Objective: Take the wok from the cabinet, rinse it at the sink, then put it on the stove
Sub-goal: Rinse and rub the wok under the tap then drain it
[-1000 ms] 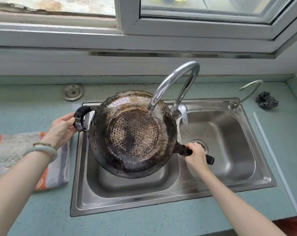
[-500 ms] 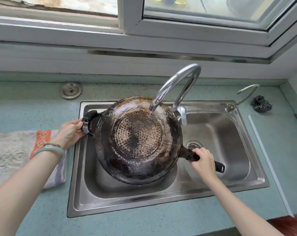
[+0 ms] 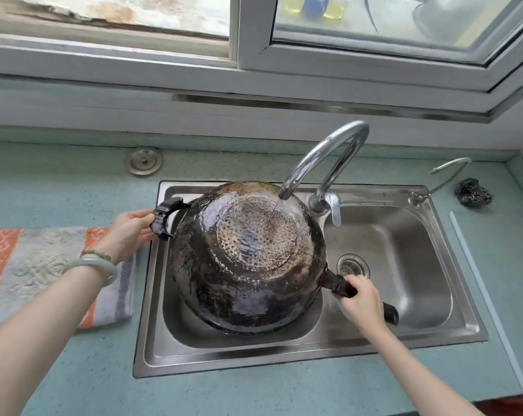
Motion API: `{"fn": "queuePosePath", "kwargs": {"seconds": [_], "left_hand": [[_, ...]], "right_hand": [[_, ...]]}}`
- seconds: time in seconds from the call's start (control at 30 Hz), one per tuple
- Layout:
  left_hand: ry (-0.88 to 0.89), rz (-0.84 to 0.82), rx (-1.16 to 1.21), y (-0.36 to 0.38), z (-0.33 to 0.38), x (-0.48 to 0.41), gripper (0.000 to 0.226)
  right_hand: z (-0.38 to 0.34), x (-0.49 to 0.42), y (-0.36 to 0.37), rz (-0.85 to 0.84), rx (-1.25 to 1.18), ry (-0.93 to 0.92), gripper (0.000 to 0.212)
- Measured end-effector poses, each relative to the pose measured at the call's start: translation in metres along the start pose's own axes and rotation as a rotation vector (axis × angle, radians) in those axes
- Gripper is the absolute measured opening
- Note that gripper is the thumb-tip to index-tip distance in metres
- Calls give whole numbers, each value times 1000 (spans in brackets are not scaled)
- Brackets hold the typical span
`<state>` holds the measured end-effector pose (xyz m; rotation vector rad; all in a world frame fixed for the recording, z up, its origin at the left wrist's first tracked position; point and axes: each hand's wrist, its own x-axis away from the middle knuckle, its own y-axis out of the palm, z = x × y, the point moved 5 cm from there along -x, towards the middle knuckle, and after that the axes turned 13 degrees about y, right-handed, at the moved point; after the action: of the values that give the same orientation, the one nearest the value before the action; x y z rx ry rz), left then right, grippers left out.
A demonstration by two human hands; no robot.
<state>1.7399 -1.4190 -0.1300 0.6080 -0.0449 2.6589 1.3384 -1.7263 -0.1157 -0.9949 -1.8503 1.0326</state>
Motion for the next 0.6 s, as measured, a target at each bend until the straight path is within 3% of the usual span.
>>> {"fn": "queuePosePath", "kwargs": {"seconds": [0.6], "left_hand": [[163, -110, -227, -4, 26, 27, 40]], "right_hand": [[-13, 25, -15, 82, -31, 79, 9]]}}
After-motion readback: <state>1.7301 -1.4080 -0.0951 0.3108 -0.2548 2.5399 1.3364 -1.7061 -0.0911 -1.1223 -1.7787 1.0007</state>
